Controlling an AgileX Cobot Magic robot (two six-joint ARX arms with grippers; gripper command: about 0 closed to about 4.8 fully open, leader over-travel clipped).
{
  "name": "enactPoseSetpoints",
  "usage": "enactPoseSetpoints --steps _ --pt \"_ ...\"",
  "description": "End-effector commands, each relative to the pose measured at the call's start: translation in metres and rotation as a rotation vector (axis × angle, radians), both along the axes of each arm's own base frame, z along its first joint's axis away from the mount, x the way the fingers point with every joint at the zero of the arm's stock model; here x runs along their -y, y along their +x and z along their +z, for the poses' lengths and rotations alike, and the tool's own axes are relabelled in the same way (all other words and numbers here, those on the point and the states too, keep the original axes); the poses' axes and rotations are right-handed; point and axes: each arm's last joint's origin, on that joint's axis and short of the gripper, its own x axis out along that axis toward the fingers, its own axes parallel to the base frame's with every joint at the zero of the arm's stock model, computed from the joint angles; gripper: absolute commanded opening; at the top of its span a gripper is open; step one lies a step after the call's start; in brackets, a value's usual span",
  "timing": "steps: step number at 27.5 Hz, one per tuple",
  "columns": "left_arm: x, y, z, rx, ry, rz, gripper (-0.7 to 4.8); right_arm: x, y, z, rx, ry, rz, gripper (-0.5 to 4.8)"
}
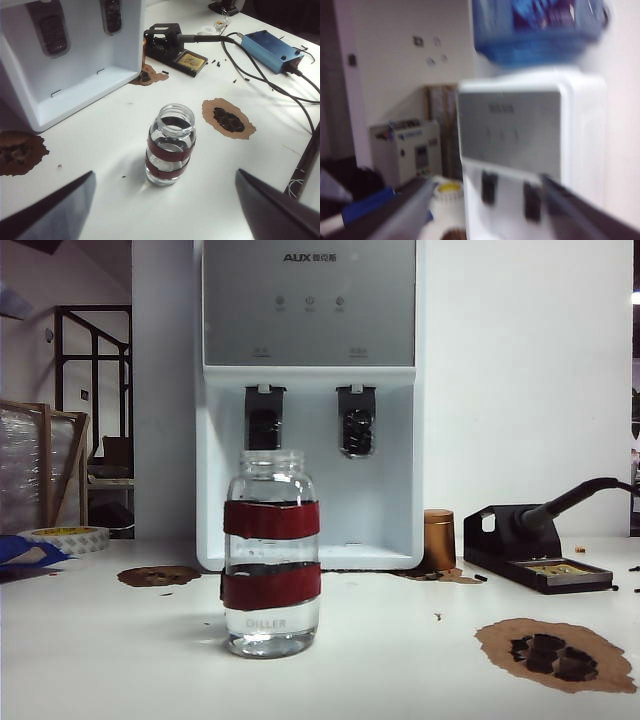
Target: Pick up the water bottle with two loops of red belts, then reach the front water dispenser and gently press the gray-black baffle horizontally to get a little water.
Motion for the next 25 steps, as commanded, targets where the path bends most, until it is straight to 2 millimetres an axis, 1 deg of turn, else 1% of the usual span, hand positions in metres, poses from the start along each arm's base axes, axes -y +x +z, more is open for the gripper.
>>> enactPoseSetpoints --steps 1,2,3,4,6,7,10,14,15,16,17,18,19,22,23,25 --pt "0.0 0.0 0.001 0.012 -0.001 -0.005 4.79 -0.009 0.01 0.028 0.021 -0.015 0.043 4.63" --pt "0.0 0.0 0.001 0.012 -0.001 -0.006 4.79 -0.016 0.016 0.033 0.001 -0.04 0.082 4.79" --pt "0.0 0.0 0.001 0.012 -0.001 -0.006 4.79 -0.021 0.022 0.032 -0.016 -0.054 0.1 4.79" --pt "0.0 0.0 0.001 0.012 -0.001 -0.005 4.79 -0.027 0.029 0.028 -0.071 -0.051 0.112 4.79" --pt "0.0 0.0 0.001 0.011 -0.001 -0.006 4.79 -0.036 0.039 0.021 -0.121 -0.088 0.143 4.79" --pt "0.0 0.0 0.001 0.011 -0.001 -0.006 4.79 -0.039 0.043 0.019 -0.115 -0.101 0.16 4.79" --pt "0.0 0.0 0.0 0.003 -0.001 -0.004 4.79 -0.053 0.058 0.004 -0.078 -0.092 0.205 4.79" --pt "0.0 -0.001 -0.001 -0.012 0.004 -0.004 4.79 -0.064 0.072 -0.022 -0.145 -0.089 0.224 4.79" --pt "0.0 -0.001 -0.001 -0.016 0.005 -0.004 4.79 -0.068 0.076 -0.033 -0.196 -0.084 0.242 4.79" --pt "0.0 -0.001 -0.001 -0.018 0.005 -0.004 4.79 -0.069 0.078 -0.036 -0.212 -0.078 0.247 4.79" --pt "0.0 -0.001 -0.002 -0.024 0.007 -0.004 4.79 -0.072 0.08 -0.046 -0.253 -0.082 0.263 4.79" --pt "0.0 -0.001 -0.002 -0.024 0.007 -0.004 4.79 -0.073 0.081 -0.049 -0.268 -0.081 0.264 4.79" --pt "0.0 -0.001 -0.002 -0.024 0.007 -0.004 4.79 -0.073 0.081 -0.057 -0.294 -0.095 0.264 4.79" --pt "0.0 -0.001 -0.002 -0.028 0.008 -0.004 4.79 -0.07 0.077 -0.074 -0.305 -0.096 0.264 4.79" --pt "0.0 -0.001 -0.002 -0.027 0.008 -0.004 4.79 -0.067 0.074 -0.085 -0.308 -0.099 0.262 4.79" --pt "0.0 -0.001 -0.002 -0.028 0.008 -0.004 4.79 -0.065 0.07 -0.1 -0.303 -0.098 0.272 4.79"
